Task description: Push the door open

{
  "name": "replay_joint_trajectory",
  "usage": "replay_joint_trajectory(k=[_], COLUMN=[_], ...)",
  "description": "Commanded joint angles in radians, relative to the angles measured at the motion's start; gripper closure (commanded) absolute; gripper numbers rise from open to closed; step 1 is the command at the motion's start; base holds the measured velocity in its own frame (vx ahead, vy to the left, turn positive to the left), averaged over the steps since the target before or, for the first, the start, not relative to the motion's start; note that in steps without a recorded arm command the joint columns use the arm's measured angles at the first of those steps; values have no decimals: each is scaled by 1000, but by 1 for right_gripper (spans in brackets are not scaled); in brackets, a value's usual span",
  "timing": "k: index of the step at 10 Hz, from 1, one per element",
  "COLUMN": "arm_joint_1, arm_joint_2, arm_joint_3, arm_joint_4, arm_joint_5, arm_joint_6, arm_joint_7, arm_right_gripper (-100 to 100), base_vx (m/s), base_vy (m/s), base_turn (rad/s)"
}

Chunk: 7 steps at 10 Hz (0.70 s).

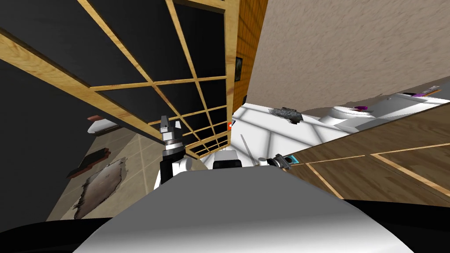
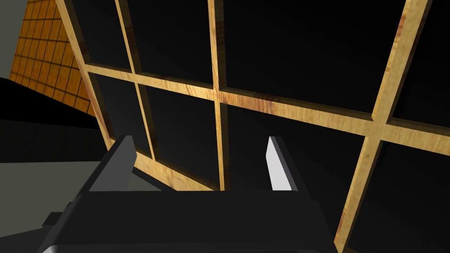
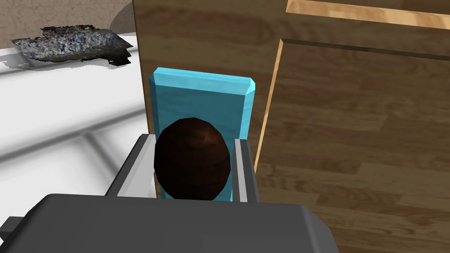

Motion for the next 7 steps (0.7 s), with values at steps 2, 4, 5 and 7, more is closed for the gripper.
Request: replay_joint_trajectory(k=[2,4,5,7], arm_joint_1=[-6,-6,-6,-18], arm_joint_2=[-4,-4,-4,5], arm_joint_3=[-41,-41,-41,-71], arm_joint_4=[13,13,13,17], arm_joint_5=[-30,-30,-30,-55], arm_joint_6=[-47,-47,-47,-78], arm_joint_7=[16,16,16,35], arm_right_gripper=[100,100,100,100], base_vx=[27,25,11,39], base_vy=[-128,-100,-17,-111], base_turn=[74,4,1,73])
